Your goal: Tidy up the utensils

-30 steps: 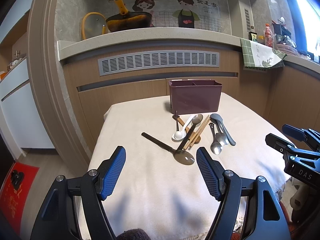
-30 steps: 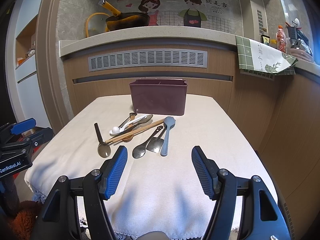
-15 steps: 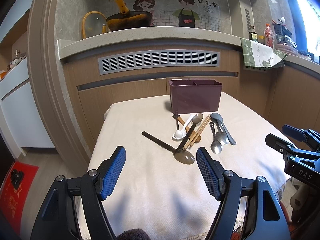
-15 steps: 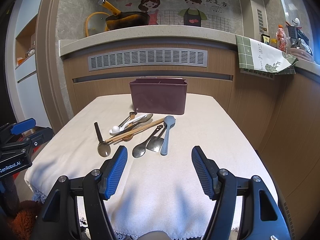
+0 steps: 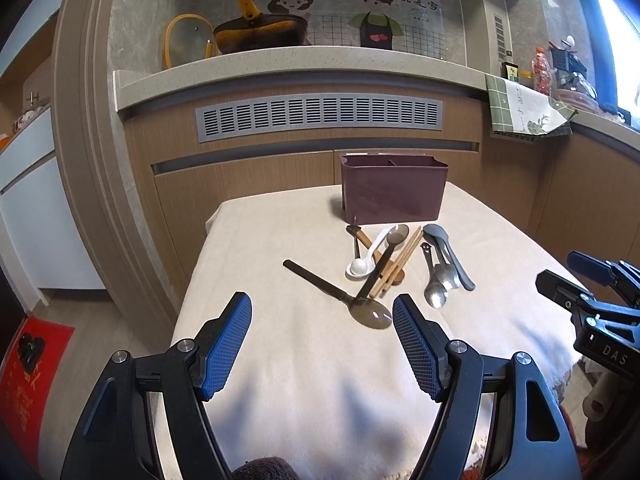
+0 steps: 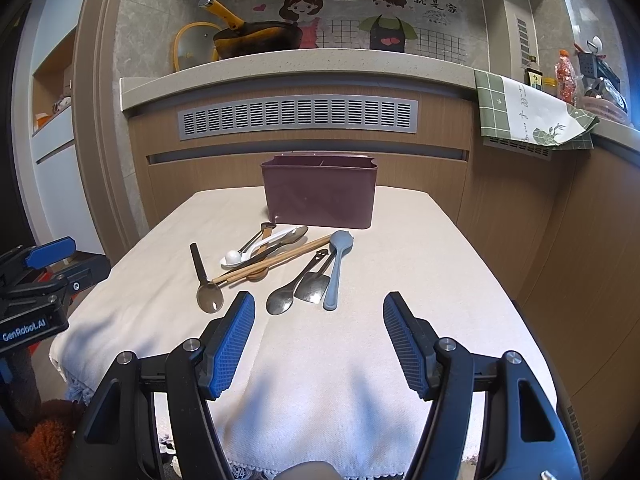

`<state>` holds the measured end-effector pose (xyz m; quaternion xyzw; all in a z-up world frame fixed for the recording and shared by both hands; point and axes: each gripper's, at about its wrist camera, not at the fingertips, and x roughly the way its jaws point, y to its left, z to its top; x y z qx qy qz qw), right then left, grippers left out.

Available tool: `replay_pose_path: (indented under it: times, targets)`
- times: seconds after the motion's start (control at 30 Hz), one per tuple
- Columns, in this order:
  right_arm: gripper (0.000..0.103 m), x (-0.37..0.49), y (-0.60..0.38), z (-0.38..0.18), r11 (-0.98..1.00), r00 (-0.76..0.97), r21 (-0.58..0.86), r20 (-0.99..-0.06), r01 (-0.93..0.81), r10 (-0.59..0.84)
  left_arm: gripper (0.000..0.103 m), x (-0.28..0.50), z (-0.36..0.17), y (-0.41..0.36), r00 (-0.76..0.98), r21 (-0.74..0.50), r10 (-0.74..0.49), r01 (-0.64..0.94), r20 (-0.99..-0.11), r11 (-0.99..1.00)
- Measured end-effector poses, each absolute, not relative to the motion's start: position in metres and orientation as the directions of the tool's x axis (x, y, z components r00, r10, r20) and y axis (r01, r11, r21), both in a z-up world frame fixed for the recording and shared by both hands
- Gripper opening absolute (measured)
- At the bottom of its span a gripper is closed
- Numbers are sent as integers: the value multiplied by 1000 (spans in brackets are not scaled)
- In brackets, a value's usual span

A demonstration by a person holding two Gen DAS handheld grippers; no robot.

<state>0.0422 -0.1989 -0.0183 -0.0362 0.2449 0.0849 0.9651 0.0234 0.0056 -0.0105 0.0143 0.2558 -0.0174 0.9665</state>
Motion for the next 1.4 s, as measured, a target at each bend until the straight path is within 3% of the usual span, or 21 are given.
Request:
replay_pose_path:
  times: [0.23,0.3,0.4,0.6,0.73,0.97,1.07,1.13,1.33,1.4]
  targets:
    - [64,65,-197,-12,978,877,-117,-470,-176,101,74,60,-2,19,873,-23,-28,20,-487,1000]
    - [63,80,-198,-9,973,868,-123,-484,-193,111,78,75,1,23,876,-42,-39,22,-481,999]
    - [61,110,-202,-7,970,828,-75,-539,-230,154,83,97,5,27,873,-51,-58,37,-485,998]
    - [57,187,-198,-16,966,746,-48,-645,-256,166,83,153,-4,27,826,-32,-103,102,-554,994]
    - [44,239,-186,-35,971,691,-31,-708,-239,147,83,183,-12,29,811,-66,-140,125,-568,990]
    - [43,308,-185,-73,987,587,44,-800,-151,126,83,213,-23,35,811,-82,-134,106,-569,991]
    - [41,317,-187,-80,990,577,50,-808,-132,118,83,220,-29,32,794,-92,-155,124,-588,988]
    - [32,318,-190,-81,987,571,80,-808,-139,146,83,222,-32,24,781,-91,-173,148,-600,985]
    - [32,293,-205,-60,983,638,55,-754,-176,156,82,229,-30,-10,734,-109,-272,263,-622,959]
    - [32,284,-216,-55,984,653,65,-740,-165,159,74,232,-29,-24,710,-115,-307,306,-634,945]
